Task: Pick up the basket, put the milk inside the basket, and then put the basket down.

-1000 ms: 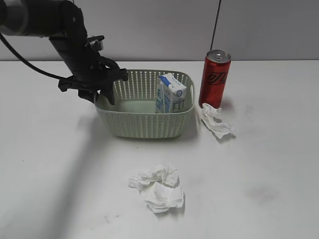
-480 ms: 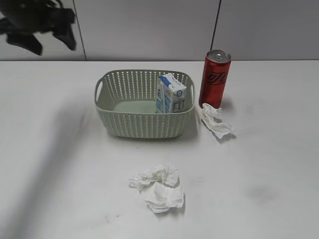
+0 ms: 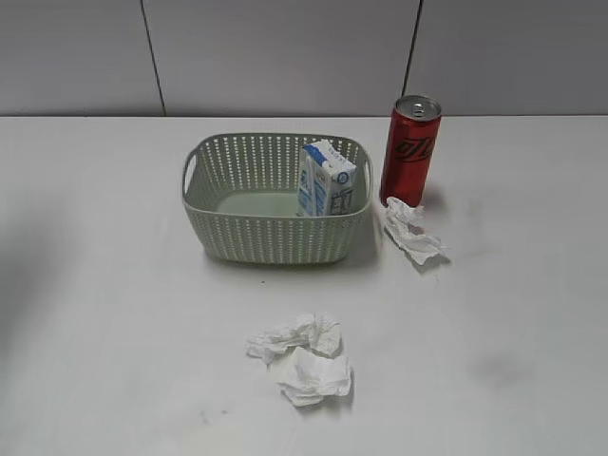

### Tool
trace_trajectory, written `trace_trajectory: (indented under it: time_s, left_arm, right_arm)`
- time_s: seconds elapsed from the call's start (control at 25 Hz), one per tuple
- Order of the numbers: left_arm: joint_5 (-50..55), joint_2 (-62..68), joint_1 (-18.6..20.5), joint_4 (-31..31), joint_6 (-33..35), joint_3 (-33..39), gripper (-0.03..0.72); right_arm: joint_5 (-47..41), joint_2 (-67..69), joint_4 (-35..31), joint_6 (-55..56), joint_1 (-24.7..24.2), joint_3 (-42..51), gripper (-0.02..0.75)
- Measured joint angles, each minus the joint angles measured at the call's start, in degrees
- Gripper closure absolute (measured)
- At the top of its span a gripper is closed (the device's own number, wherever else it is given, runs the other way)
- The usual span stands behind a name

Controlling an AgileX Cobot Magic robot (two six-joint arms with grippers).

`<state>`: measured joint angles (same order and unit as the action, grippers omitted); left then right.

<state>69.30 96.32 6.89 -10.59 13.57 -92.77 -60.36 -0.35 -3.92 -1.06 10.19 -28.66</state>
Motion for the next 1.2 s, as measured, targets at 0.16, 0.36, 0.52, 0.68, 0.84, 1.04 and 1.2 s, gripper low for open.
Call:
trace_trajectory:
  time_s: [0.16,0.36,0.52,0.68,0.84,1.04,1.2]
  left_arm:
    - [0.2,-8.8,-0.2,-0.7,0.8,4.2,0.111]
    - [0.0,-21.2,-0.2,1.6,0.8,13.6,0.111]
    - [-5.8,-32.7,-0.2,3.9,0.8,24.2,0.111]
    - [-13.0,-43.5,-0.2,3.7,0.8,34.7,0.111]
    - [-16.4,-53.5,-0.2,3.7,0.8,44.9,0.111]
    - [-18.0,-67.2,-0.2,3.4,0.8,56.0,0.111]
    - [-17.8,-77.6,-0.2,2.9,0.5,61.4,0.111]
  right_arm:
    - [0.0,0.0,0.0,-0.1,0.0,0.0,0.146]
    - [0.0,0.0,0.0,-0.1,0.0,0.0,0.146]
    - [0.0,0.0,0.0,-0.1,0.0,0.0,0.146]
    - [0.0,0.0,0.0,-0.1,0.0,0.0,0.146]
    - [0.0,0.0,0.0,-0.1,0.0,0.0,0.146]
    - [0.0,0.0,0.0,0.0,0.0,0.0,0.146]
    - [0.0,0.0,0.0,-0.1,0.0,0.0,0.146]
